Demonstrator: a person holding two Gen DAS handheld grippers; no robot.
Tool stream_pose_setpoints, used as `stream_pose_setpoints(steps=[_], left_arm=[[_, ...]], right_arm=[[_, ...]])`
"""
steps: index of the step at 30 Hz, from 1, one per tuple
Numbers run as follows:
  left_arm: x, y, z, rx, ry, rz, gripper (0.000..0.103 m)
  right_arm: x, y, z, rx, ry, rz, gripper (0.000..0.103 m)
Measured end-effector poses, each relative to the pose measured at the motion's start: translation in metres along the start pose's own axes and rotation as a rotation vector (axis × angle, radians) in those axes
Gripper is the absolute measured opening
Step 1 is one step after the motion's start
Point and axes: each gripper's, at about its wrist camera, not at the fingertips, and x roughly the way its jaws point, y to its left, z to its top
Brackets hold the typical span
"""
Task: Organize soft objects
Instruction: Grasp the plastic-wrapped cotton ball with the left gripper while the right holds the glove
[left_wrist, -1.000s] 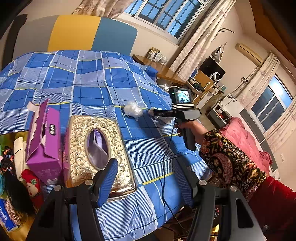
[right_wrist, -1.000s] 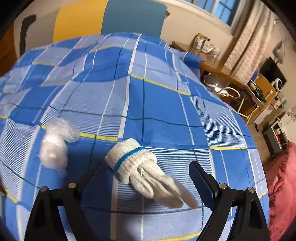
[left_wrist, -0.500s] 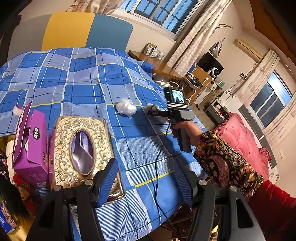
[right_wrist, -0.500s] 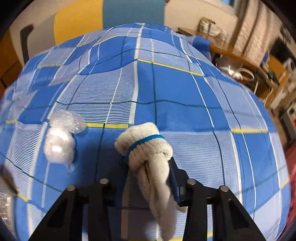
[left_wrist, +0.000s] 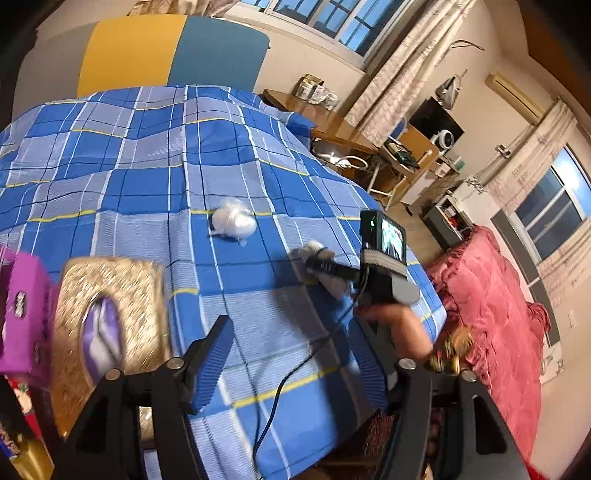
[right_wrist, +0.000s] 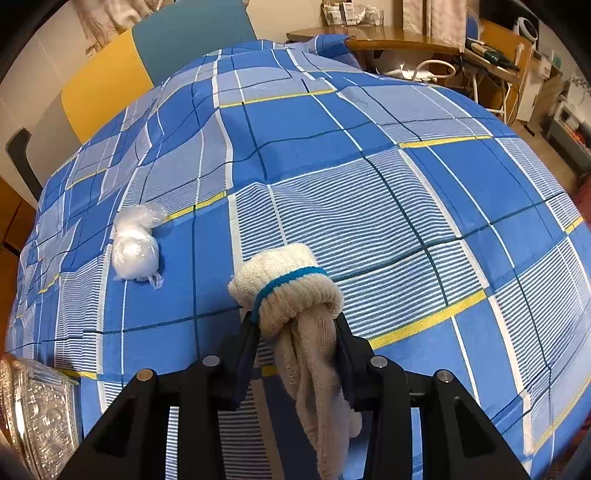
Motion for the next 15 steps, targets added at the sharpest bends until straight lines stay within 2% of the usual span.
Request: stream_pose_setpoints(steps=[5,9,15], left_arm=[[0.032,-0.009,0.035,-0.031,-0.021,0.06,0.073],[0.063,-0.006,0.06,-0.059,-0.009,0.094,0.073],[0.124,0.013,0.087,-0.099,0.076,0.162,0.073]], right_arm=[[0.002,0.004,0.0,-0.005,-0.008,-0.023,0.04],[0.004,0.011,0.0,-0.026,-0.014,-0.052,0.04],[0.003,0.012,-0.002,-0.042,-0.013,-0.074,0.04]])
